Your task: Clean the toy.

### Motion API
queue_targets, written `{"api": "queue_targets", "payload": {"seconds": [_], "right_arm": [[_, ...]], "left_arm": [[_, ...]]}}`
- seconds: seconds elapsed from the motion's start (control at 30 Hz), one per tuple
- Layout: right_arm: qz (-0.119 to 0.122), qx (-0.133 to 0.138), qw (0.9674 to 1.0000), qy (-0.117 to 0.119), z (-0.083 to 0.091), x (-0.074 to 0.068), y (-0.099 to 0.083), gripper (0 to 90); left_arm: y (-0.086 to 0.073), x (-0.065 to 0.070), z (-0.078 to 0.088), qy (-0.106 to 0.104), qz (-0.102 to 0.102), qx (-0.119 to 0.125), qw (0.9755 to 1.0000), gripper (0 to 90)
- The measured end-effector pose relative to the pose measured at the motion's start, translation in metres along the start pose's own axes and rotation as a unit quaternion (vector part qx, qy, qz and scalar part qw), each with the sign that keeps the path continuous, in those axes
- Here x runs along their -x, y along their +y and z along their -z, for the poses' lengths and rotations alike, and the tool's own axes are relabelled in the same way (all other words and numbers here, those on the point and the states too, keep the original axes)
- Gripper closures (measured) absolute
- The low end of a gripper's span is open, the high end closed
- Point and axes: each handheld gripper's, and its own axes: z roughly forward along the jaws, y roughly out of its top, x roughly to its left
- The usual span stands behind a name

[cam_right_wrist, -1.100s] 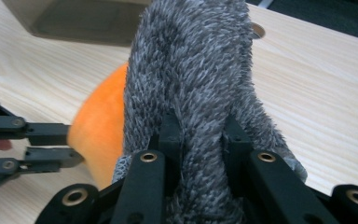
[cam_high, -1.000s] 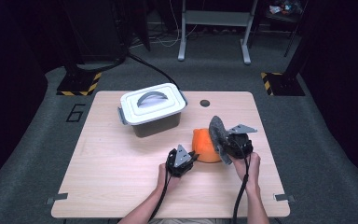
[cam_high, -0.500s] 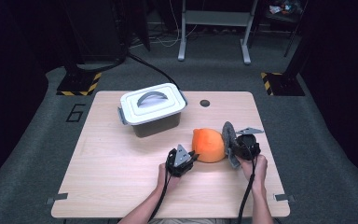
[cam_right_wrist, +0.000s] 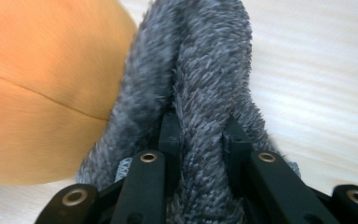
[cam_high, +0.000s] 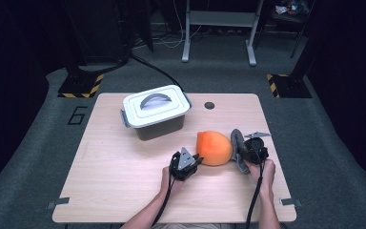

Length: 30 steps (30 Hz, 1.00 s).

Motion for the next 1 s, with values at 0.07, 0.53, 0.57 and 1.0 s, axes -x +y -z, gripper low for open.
{"api": "queue_targets", "payload": {"seconds": [0.07, 0.53, 0.57, 1.0], "right_arm": [[0.0, 0.016, 0.9999, 0.002, 0.012, -0.001, 0.004, 74.8], [0.075, 0.098, 0.9913, 0.045, 0.062, -0.053, 0.037, 74.8], [0.079, 0.1, 0.9904, 0.052, 0.062, -0.057, 0.039, 74.7], [0.119, 0.075, 0.9878, 0.066, 0.032, -0.097, 0.044, 74.9]], "left_arm": [[0.0, 0.0, 0.0, 0.0, 0.0, 0.0, 1.0, 78.3], [0.0, 0.0, 0.0, -0.002, -0.002, -0.001, 1.0, 78.0], [0.0, 0.0, 0.0, -0.002, -0.002, -0.001, 1.0, 78.0], [0.0, 0.001, 0.0, -0.003, 0.0, -0.003, 1.0, 78.0]]}}
